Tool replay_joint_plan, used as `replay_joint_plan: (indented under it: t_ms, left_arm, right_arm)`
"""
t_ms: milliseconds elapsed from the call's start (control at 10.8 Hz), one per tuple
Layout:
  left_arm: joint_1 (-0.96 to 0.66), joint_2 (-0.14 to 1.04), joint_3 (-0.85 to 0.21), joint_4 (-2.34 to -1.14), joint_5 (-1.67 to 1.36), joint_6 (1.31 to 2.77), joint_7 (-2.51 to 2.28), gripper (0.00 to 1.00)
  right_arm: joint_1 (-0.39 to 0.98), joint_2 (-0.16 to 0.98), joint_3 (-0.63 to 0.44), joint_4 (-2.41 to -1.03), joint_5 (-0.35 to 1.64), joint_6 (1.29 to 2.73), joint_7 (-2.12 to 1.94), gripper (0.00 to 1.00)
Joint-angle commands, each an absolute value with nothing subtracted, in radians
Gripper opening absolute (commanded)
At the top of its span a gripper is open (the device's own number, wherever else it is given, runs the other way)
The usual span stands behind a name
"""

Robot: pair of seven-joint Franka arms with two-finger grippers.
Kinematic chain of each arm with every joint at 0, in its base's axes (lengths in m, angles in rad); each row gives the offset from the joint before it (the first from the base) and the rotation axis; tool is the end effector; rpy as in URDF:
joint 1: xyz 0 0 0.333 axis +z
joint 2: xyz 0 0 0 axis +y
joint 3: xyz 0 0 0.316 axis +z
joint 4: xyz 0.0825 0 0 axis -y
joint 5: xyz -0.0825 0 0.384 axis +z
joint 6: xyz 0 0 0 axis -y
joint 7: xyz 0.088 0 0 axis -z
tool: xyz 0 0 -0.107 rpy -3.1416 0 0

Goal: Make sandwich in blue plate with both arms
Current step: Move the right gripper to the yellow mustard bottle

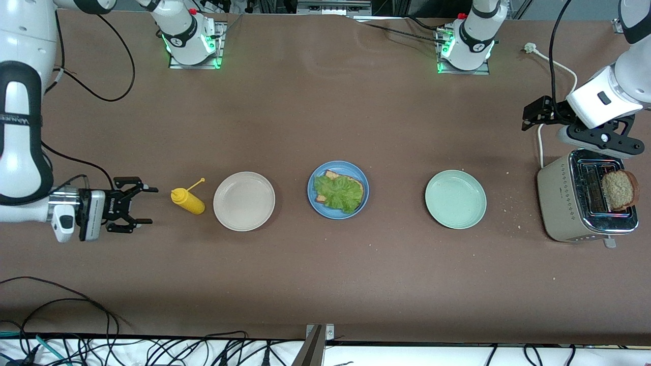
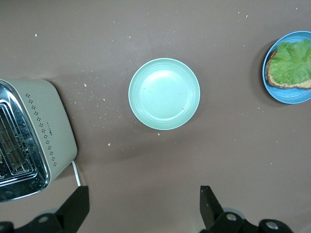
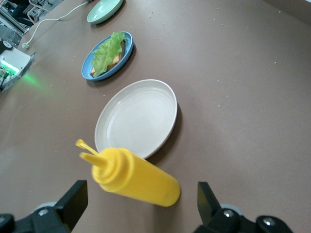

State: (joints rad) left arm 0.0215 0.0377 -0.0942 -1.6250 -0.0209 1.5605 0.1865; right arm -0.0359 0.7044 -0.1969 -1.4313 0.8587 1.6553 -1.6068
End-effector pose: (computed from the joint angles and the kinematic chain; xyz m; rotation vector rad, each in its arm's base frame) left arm 0.5593 -0.0421 0.5773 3.0816 -0.4005 -0.1563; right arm 0.6843 -0.0598 0.2754 -2.0066 -1.2373 -0.3525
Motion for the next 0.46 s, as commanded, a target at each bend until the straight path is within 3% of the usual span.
replay_joint_plan:
  t_ms: [0, 369]
  left_arm:
    - [0.021, 0.038, -0.094, -1.615, -0.041, 1.562, 0.202, 1.00]
    - [0.021, 0.038, -0.094, -1.615, -0.041, 1.562, 0.201, 1.00]
  right_arm:
    - [-0.054, 0.781, -0.190, -1.393, 0.939, 1.655, -1.794, 1.00]
    - [-0.077, 0.787, -0.204, -1.402, 0.954, 1.643, -2.082, 1.00]
